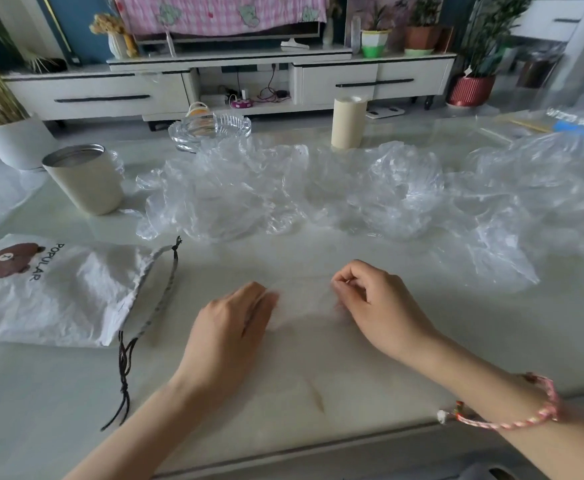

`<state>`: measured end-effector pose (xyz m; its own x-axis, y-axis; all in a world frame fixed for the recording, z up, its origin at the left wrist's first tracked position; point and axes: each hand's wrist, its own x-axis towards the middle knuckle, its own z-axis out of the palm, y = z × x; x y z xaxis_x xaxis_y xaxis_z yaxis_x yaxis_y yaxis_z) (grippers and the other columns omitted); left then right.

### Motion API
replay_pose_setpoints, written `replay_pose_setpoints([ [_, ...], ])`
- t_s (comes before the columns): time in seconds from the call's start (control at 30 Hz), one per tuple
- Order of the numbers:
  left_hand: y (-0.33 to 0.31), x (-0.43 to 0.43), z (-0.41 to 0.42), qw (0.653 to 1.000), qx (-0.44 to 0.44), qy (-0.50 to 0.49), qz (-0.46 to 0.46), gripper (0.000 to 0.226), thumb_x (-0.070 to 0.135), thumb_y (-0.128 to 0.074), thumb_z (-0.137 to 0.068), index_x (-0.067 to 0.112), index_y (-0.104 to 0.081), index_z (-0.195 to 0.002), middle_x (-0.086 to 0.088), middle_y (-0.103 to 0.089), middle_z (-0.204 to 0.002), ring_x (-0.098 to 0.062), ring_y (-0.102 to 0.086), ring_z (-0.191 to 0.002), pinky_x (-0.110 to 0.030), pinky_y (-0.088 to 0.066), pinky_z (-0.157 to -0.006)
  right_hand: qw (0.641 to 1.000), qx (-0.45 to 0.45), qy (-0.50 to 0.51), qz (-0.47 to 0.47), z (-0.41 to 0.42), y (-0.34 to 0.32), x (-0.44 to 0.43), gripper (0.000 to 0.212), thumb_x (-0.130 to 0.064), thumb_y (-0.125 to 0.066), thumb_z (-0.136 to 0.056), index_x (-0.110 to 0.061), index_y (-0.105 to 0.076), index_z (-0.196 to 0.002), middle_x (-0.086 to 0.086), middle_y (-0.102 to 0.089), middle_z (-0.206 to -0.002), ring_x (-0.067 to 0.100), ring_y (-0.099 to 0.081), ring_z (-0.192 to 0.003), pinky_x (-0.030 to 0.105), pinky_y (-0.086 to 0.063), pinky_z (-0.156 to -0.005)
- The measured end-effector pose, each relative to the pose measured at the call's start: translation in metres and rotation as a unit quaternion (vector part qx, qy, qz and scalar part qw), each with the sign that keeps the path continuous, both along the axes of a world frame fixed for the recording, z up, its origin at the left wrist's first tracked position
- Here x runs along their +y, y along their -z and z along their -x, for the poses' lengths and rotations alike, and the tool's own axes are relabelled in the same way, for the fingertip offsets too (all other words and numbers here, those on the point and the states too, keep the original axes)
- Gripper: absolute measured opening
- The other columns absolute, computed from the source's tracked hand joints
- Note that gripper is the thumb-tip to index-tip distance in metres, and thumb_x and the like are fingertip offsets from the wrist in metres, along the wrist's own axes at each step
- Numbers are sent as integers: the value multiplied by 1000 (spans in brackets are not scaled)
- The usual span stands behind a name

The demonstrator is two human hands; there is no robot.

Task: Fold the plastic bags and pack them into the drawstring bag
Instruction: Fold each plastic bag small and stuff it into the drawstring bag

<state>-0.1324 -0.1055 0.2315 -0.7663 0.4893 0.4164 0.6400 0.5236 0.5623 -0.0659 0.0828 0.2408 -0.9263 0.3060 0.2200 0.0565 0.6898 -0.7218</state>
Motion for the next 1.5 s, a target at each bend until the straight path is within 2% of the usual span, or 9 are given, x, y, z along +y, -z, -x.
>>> replay_pose_setpoints([
  [0.17,1,10,11,992,-46,-109,42,30,35,-53,-92,16,-50,-69,2,-46,-57,-30,-44,-62,-33,-32,-56,976,-42,61,-205,19,5,-6,22,-38,-37,-99,-20,-49,-98,1,-66,-91,27,-59,-89,32,-33,-63],
  [0.33,-8,14,5,970,-32,-180,158,29,42,-44,-95,20,-51,-113,-3,-44,-111,-29,-52,-103,-33,-40,-73,953,-39,101,-284,27,4,-1,30,-43,-33,-99,-15,-45,-104,2,-62,-100,27,-62,-92,31,-34,-63],
  [0.53,3,2,16,994,-3,-95,54,23,32,-59,-88,12,-54,-77,-1,-46,-84,-28,-50,-81,-33,-41,-70,932,27,133,-337,23,10,22,30,-1,-84,-55,-6,-56,-63,11,-55,-58,31,-56,-48,27,-40,-40],
  [0.63,-5,2,17,986,-119,-89,-82,22,22,-69,-83,10,-53,-72,0,-57,-72,-18,-50,-67,-21,-36,-59,974,48,97,-200,15,7,26,16,6,-69,-72,-7,-62,-79,9,-61,-75,30,-59,-70,31,-48,-63],
  [0.73,-21,-1,10,947,-249,-72,-191,24,17,-71,-80,7,-52,-69,-2,-63,-58,-10,-49,-53,-18,-37,-52,998,43,32,45,7,-13,17,18,-3,-59,-85,-17,-59,-97,-4,-62,-98,7,-57,-94,5,-38,-79],
  [0.97,-51,-23,-11,897,-411,80,-141,35,34,-79,-70,10,-54,-70,6,-60,-55,-2,-43,-43,-11,-33,-42,937,-162,-203,233,-6,-49,-20,60,-35,-72,-68,-38,-47,-123,-17,-56,-124,-3,-46,-121,20,-33,-104],
  [1.23,-49,-29,5,923,-330,-6,-198,10,16,-68,-80,12,-60,-76,7,-58,-51,-3,-39,-40,-13,-32,-40,914,-211,-181,297,-10,-42,-40,7,-12,-69,-82,-12,-63,-79,-6,-63,-68,4,-57,-63,17,-46,-60],
  [1.4,-40,-19,-4,817,-477,43,-322,53,50,-60,-71,5,-62,-99,-8,-66,-82,-17,-62,-68,-25,-51,-57,906,-112,-86,400,-12,-44,-38,12,-11,-70,-79,-9,-59,-76,4,-62,-70,12,-57,-65,17,-48,-60],
  [1.5,-33,-8,-27,842,-470,84,-253,42,36,-65,-78,-1,-66,-97,-14,-70,-83,-21,-66,-74,-29,-54,-63,915,-113,-87,378,-13,-41,-40,17,-17,-71,-79,-4,-60,-81,10,-62,-79,17,-60,-75,26,-49,-73],
])
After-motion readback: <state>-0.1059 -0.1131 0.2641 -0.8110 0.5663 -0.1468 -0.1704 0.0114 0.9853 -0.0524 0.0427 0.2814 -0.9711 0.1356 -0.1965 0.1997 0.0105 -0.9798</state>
